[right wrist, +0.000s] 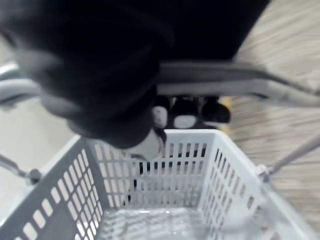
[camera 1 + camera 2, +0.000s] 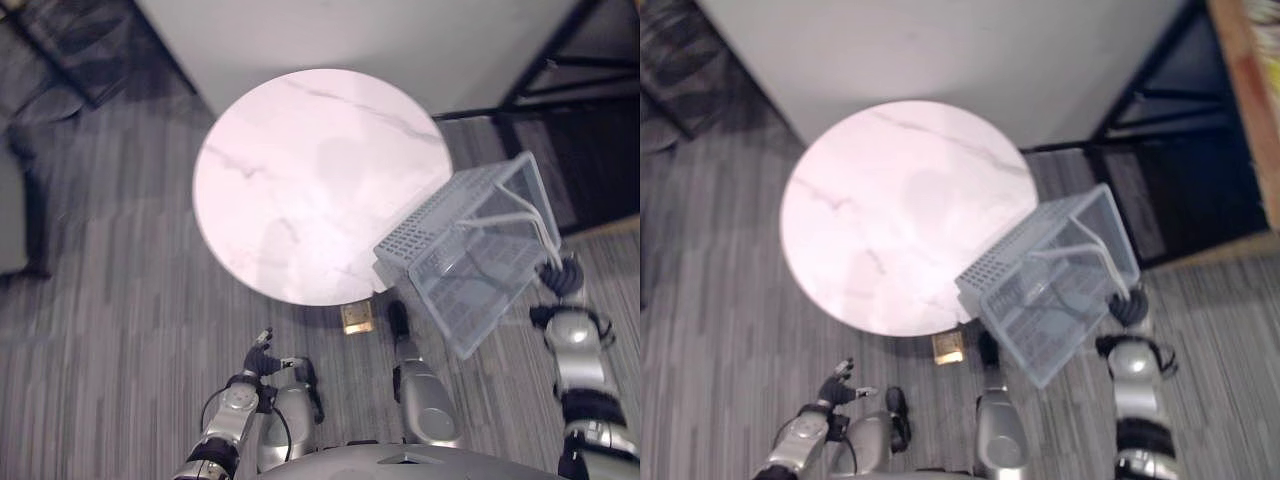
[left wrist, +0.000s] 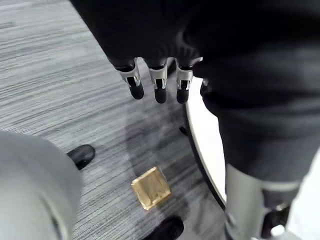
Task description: Pick vegetable in the basket
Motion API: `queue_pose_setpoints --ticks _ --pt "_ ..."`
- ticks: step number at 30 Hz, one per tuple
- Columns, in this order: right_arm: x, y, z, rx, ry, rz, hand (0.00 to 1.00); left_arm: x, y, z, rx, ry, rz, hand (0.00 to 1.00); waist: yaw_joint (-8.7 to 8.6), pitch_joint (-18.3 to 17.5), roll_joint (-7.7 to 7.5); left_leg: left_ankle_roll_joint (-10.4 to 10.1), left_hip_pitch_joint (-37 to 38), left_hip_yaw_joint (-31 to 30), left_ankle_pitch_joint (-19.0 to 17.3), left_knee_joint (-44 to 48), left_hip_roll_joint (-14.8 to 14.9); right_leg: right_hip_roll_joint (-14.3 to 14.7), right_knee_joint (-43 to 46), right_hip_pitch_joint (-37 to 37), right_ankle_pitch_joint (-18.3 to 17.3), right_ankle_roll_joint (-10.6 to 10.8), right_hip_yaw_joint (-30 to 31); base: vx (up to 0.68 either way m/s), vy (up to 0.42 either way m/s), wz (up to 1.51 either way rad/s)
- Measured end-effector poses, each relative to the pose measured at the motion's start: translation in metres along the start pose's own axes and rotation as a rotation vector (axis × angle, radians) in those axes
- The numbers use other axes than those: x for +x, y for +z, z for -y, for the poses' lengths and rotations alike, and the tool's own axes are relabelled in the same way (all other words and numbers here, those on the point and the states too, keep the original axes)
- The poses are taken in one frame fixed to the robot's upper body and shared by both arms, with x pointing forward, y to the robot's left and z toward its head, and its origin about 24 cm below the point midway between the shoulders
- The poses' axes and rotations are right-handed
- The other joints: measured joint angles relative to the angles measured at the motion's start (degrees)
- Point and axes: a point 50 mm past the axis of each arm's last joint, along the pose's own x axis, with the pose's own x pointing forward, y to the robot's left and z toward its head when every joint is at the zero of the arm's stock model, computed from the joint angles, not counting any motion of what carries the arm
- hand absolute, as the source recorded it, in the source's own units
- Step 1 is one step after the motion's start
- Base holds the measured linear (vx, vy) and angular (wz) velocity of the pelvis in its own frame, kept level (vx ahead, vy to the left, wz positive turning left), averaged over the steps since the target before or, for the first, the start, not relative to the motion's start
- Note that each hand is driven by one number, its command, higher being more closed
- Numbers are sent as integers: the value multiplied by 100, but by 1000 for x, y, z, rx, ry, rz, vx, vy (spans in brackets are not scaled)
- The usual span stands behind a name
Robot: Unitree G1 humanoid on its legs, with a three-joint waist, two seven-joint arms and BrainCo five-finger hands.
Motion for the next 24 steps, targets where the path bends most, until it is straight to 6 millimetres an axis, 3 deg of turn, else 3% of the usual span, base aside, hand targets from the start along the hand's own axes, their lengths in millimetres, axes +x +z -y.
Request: queue_pose_setpoints --ticks 1,2,3,4,5,6,7,8,9,10,11,12,13,14,15,17,19,20,21,22,23,24 --pt "-10 -20 3 -18 -7 -62 100 -2 -5 -8 -6 18 -20 0 -58 -138 -229 -128 399 523 -64 1 -25 -172 1166 -80 -242 -424 -719 202 24 -173" --pt "-14 -30 3 -26 3 -95 100 -2 -6 -14 -6 33 -24 0 -15 -197 -336 -176 492 713 -116 72 -33 -109 1146 -79 -246 -620 -933 180 4 -251" --pt "-16 -33 -10 11 42 -124 100 -4 -13 -20 -33 61 -50 0 23 -259 -441 -11 741 1320 -104 139 12 172 882 -62 120 -1193 -1107 13 3 -219" --pt "-16 -31 -19 41 61 -123 100 -6 -19 -25 -41 78 -70 0 64 -298 -501 106 787 1584 -227 50 -31 365 407 31 514 -1426 -1006 -55 -1 -302" --pt "-13 -23 -27 102 61 -115 100 -8 -21 -28 -67 94 -76 0 199 -372 -430 375 871 1959 88 -680 -193 420 445 151 -16 -1959 -1737 -75 23 -282" --pt "-17 -32 -33 129 75 -153 100 -10 -26 -29 -103 117 -90 0 145 -412 -470 -7 1174 2572 224 -726 -299 -194 1471 365 -1180 -1631 -3215 -65 28 -260" --pt "-19 -35 -36 135 87 -169 100 -11 -30 -29 -116 124 -113 0 170 -481 -440 -4 1194 2826 217 -626 -308 -449 1611 518 -1514 -1262 -3765 17 -20 -207" --pt "-21 -41 -37 141 94 -198 100 -12 -37 -26 -136 130 -142 0 186 -580 -485 -73 1316 3233 138 -441 -275 -666 1703 735 -1751 -1036 -4326 74 -96 -202" --pt "-25 -45 -41 170 100 -219 100 -18 -51 -25 -166 144 -205 0 203 -599 -378 -114 1482 3717 112 -118 -133 -433 1532 754 -1679 -1184 -4126 100 -138 -188" --pt "-26 -46 -41 175 100 -223 100 -20 -57 -22 -180 143 -235 0 177 -612 -304 -116 1551 3818 110 40 -58 -273 1398 800 -1641 -1220 -3954 198 -184 -200" --pt "-33 -56 -36 169 95 -255 100 -25 -68 -8 -216 132 -292 0 179 -677 -171 -117 1702 3928 96 789 311 49 1105 1006 -1592 -1278 -3496 200 -151 -134" --pt "-36 -61 -36 164 97 -267 100 -26 -70 -4 -222 128 -301 0 177 -701 -136 -120 1695 3789 23 1175 466 168 1026 1067 -1591 -1279 -3253 181 -136 -197" --pt "-41 -67 -35 147 107 -287 100 -29 -74 5 -236 116 -316 0 217 -730 -99 103 1387 2839 -286 1874 561 396 856 1158 -1558 -1276 -2704 58 -64 -148" --pt "-42 -68 -37 141 115 -290 100 -30 -75 6 -253 122 -318 0 248 -739 -73 86 1117 2165 -395 2001 473 480 802 1172 -1534 -1248 -2526 37 -82 -206" --pt "-43 -71 -38 117 139 -303 100 -30 -73 3 -245 144 -305 0 335 -742 -65 14 699 799 -580 2050 117 644 693 1221 -1509 -1209 -2109 47 -81 -197" --pt "-48 -87 -41 87 177 -375 100 -30 -74 0 -245 169 -305 0 437 -718 -75 21 314 -617 -662 1838 -313 818 395 1588 -1351 -1214 -1609 130 -117 -177" --pt "-62 -114 -26 55 140 -499 100 -27 -67 0 -268 182 -265 0 473 -672 -92 52 -323 -990 -630 1676 -399 924 -48 1961 -1346 -1039 -1203 134 -97 -98" --pt "-63 -117 -24 55 131 -518 100 -26 -64 -1 -271 187 -251 0 489 -673 -87 128 -481 -1015 -568 1516 -453 916 -135 2008 -1499 -771 -1154 102 -24 -106" --pt "-59 -118 -17 39 113 -522 100 -23 -59 12 -295 161 -246 0 569 -678 250 233 -814 -1107 -377 1159 -225 870 638 1822 -1885 -525 -1107 108 59 -114" --pt "-53 -115 -9 11 104 -495 100 -23 -55 15 -325 166 -227 0 643 -609 232 18 -1167 -1087 -231 1225 -151 532 1507 1521 -2093 -1139 -749 122 59 -111" --pt "-51 -119 -2 -10 87 -517 100 -19 -49 14 -322 162 -206 0 573 -458 459 -34 -1436 -1276 154 1161 1 597 1500 1733 -2419 -655 -627 159 118 -87" --pt "-55 -124 -3 -13 87 -550 100 -22 -53 15 -323 160 -216 0 584 -490 419 -87 -1422 -1319 409 958 -40 599 1334 1984 -2420 -635 -452 180 65 -51"
